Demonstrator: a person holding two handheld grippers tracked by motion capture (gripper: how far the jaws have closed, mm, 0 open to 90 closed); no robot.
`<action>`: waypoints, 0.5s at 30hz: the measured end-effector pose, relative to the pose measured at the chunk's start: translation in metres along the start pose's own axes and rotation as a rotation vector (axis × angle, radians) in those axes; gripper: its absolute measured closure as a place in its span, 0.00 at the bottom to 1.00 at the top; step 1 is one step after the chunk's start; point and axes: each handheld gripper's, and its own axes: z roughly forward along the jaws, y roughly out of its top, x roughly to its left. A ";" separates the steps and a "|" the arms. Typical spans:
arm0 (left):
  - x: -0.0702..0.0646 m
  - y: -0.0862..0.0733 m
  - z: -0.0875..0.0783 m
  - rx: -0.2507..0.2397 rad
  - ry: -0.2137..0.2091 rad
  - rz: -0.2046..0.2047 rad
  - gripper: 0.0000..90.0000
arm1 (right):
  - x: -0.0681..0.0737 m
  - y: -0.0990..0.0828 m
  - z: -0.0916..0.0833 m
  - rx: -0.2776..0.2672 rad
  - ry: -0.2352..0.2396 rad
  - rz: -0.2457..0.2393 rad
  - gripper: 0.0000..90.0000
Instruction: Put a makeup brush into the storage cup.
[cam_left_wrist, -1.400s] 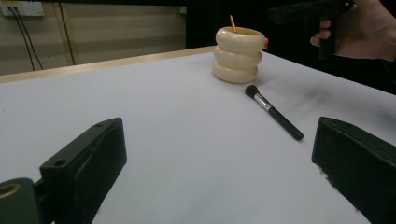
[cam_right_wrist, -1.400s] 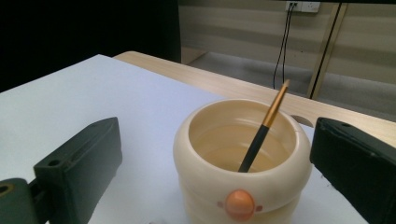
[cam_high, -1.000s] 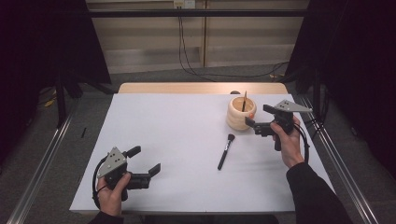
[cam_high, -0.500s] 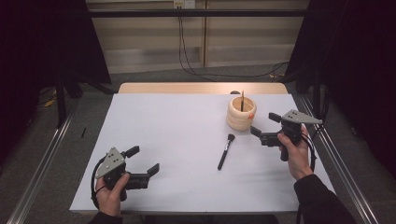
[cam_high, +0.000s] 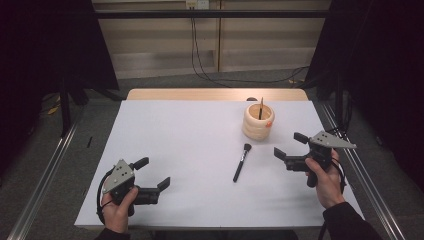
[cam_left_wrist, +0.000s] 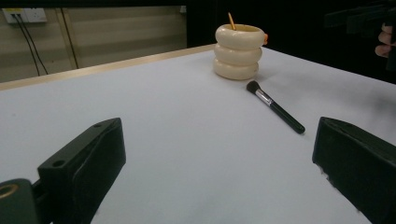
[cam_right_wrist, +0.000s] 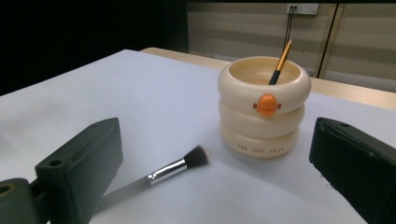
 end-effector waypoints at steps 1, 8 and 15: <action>0.000 0.000 0.000 -0.004 0.005 -0.007 0.03 | 0.001 -0.002 -0.003 -0.003 -0.004 0.007 0.03; 0.000 0.000 -0.002 -0.016 0.003 -0.019 0.03 | 0.009 -0.016 -0.022 -0.018 -0.023 0.038 0.03; -0.002 0.000 -0.004 -0.031 0.003 -0.034 0.03 | 0.018 -0.026 -0.037 -0.012 -0.025 0.027 0.04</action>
